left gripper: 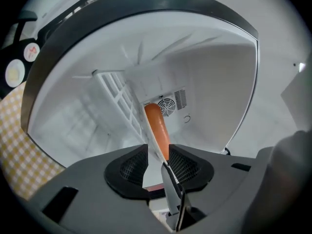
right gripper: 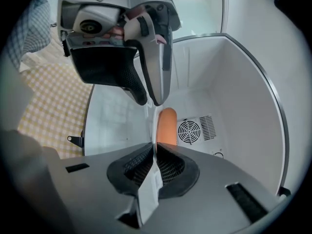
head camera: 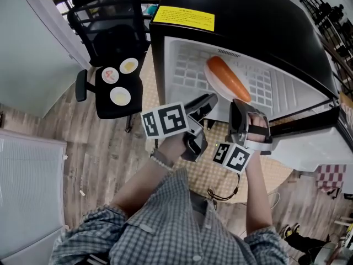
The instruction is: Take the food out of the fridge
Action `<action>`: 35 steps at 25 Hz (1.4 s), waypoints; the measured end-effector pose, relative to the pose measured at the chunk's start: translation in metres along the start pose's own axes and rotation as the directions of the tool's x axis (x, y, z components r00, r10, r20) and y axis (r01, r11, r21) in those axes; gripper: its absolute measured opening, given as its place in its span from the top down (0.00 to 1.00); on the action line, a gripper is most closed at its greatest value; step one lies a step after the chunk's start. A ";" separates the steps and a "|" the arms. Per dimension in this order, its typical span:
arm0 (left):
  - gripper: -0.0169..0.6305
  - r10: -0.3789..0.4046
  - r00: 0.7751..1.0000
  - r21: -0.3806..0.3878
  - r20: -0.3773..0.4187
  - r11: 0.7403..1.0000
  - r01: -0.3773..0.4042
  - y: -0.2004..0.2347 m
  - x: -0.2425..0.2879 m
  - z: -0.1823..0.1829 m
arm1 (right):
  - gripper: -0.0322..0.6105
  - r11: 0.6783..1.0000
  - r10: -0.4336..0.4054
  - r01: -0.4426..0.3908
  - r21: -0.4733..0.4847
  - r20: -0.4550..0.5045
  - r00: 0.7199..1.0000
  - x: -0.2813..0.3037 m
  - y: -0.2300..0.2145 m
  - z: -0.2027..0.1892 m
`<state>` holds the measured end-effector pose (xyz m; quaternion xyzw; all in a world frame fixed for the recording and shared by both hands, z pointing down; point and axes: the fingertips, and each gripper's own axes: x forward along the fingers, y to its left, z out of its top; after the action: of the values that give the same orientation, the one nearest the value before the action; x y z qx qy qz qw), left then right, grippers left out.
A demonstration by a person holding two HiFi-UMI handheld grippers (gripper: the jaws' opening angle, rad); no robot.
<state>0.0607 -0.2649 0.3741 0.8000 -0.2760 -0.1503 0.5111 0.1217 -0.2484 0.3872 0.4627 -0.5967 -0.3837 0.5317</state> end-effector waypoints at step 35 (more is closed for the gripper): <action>0.79 -0.036 0.998 -0.359 0.055 0.932 0.053 0.012 0.028 -0.007 | 0.92 0.993 -0.008 0.021 -0.113 0.113 0.994 -0.026 0.008 -0.010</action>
<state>0.0833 -0.2804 0.3896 0.6950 -0.2376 -0.2290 0.6389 0.1307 -0.2211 0.3891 0.4135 -0.5994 -0.4465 0.5200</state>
